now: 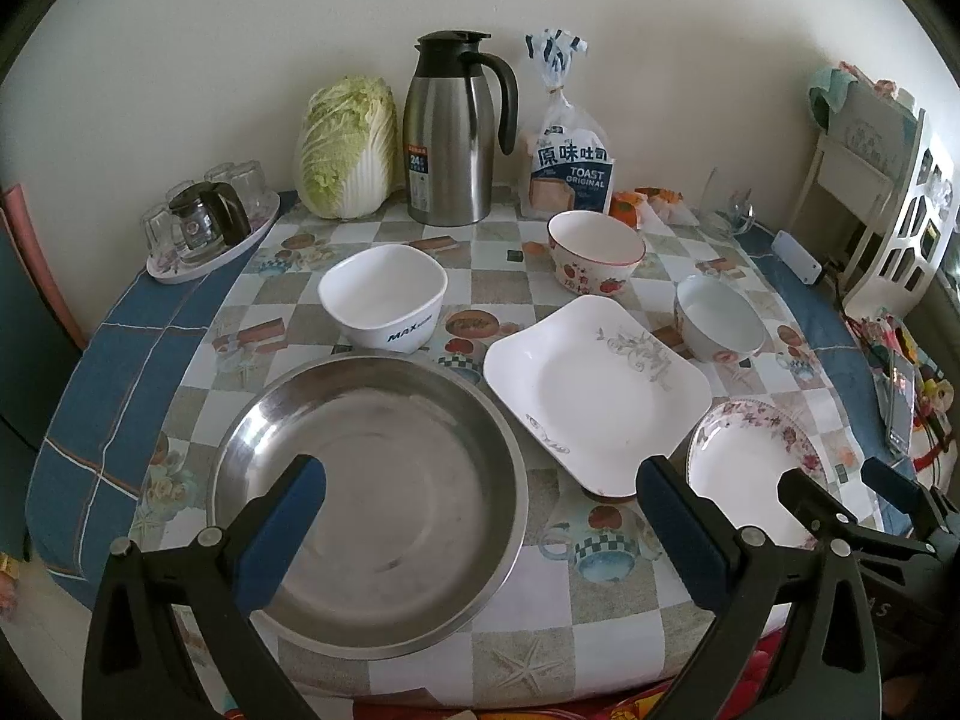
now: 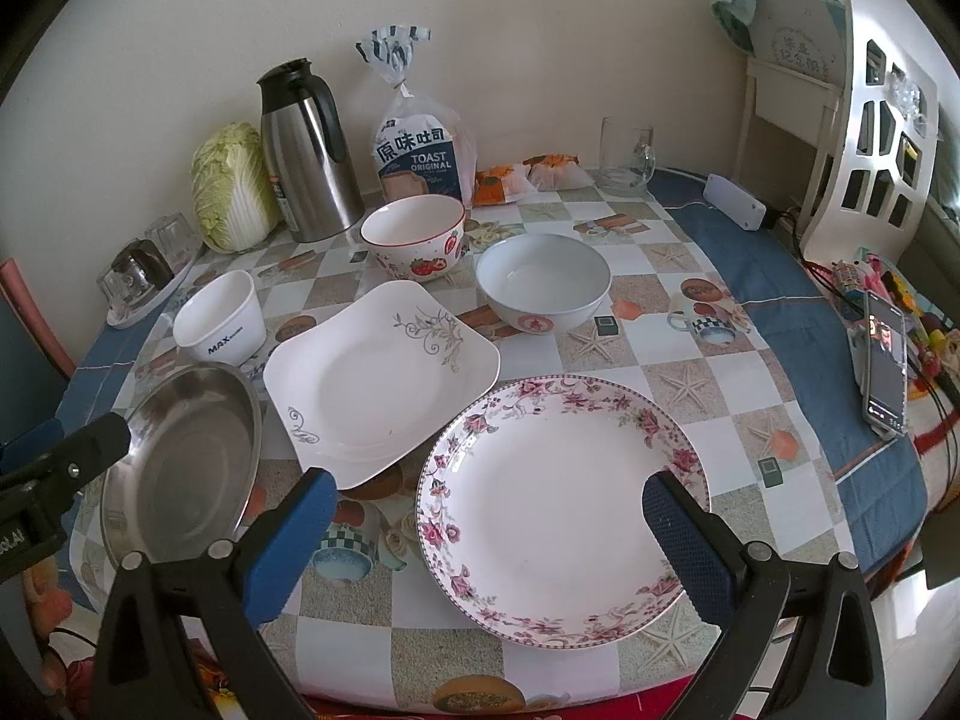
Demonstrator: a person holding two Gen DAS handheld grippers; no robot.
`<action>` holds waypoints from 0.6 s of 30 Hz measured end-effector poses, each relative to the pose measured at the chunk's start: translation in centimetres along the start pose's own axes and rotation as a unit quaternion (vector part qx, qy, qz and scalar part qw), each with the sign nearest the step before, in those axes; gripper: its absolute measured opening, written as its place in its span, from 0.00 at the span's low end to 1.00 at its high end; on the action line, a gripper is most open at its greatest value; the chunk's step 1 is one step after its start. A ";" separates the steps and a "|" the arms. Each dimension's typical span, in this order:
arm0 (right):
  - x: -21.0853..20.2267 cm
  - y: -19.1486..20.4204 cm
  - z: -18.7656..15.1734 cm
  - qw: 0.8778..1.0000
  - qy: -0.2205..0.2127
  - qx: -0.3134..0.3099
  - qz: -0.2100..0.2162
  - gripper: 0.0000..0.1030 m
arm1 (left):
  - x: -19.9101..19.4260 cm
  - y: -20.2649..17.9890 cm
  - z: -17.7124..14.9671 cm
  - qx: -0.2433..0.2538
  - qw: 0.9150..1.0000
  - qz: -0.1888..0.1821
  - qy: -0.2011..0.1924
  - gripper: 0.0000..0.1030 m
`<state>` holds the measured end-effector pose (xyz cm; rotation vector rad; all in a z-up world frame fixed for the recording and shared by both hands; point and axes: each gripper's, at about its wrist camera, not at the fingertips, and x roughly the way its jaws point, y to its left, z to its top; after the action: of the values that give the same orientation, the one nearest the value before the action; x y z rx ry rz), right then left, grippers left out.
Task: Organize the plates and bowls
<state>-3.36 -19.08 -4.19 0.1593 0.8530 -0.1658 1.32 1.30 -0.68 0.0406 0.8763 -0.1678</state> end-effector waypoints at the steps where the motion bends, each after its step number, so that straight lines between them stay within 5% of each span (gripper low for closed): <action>1: 0.0 0.0 0.0 1.000 0.000 0.000 0.000 1.00 | 0.0 0.0 0.0 0.000 1.000 0.000 0.001 1.00; 18: 0.0 0.0 0.0 1.000 0.000 0.000 0.000 1.00 | 0.3 0.2 -0.2 -0.003 1.000 0.000 0.008 1.00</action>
<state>-3.37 -19.08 -4.23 0.1590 0.8522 -0.1656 1.38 1.45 -1.10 0.0371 0.8919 -0.1647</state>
